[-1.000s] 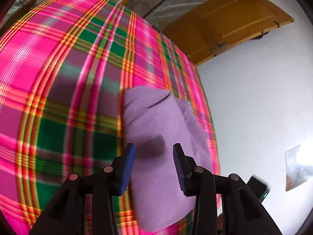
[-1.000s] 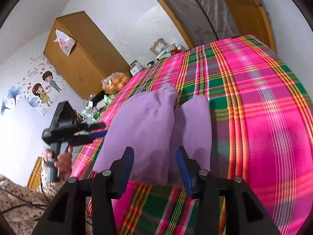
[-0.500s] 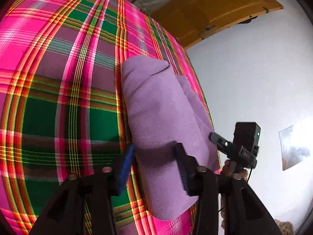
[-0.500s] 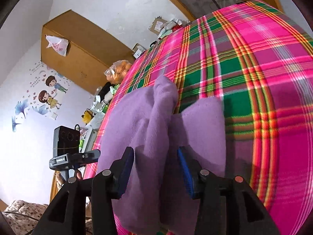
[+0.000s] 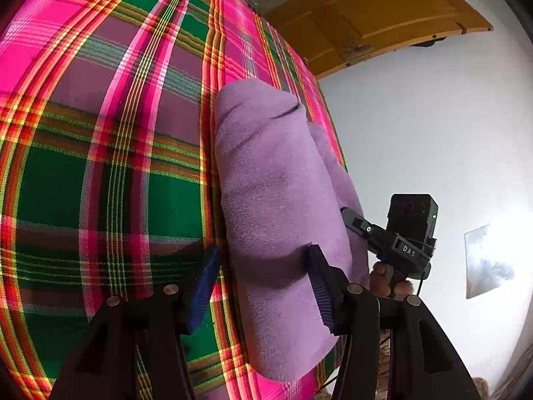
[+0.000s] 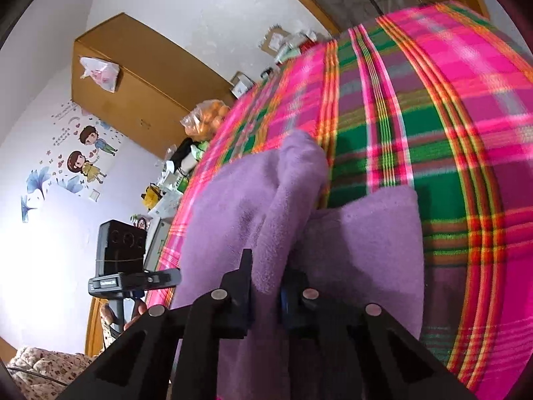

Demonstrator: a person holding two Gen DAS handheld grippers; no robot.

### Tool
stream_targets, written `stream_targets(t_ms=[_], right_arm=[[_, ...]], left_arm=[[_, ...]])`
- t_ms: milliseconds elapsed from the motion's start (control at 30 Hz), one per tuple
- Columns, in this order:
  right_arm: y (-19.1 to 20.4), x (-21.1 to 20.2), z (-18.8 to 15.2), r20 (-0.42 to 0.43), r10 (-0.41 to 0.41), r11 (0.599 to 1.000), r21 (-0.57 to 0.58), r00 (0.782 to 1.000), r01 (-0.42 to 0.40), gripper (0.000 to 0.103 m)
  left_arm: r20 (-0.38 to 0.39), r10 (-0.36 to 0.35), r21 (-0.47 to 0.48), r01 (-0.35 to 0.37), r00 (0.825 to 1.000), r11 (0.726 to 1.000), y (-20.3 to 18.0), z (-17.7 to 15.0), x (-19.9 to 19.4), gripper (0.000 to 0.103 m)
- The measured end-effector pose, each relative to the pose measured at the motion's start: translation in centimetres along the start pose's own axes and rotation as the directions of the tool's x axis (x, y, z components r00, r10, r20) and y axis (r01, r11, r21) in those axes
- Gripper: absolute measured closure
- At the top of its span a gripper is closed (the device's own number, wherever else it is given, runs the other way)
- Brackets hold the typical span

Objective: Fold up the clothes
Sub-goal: 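Open the left gripper and press the fold while the right gripper holds it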

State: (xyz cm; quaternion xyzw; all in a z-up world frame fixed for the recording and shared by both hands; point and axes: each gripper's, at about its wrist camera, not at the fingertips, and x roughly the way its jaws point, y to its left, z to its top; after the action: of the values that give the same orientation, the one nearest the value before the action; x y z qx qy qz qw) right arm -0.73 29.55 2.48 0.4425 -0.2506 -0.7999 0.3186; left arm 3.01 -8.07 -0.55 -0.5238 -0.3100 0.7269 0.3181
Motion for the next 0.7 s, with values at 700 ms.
stream_targets(t_ms=[700], right_arm=[[-3.3,-6.0,-1.0,0.114,-0.063,0.997,0.041,0.992,0.058,0.090]], left_arm=[[-0.052,0.049,0.065,-0.045,0.997,0.997,-4.2,0.2,2.8,0.047]])
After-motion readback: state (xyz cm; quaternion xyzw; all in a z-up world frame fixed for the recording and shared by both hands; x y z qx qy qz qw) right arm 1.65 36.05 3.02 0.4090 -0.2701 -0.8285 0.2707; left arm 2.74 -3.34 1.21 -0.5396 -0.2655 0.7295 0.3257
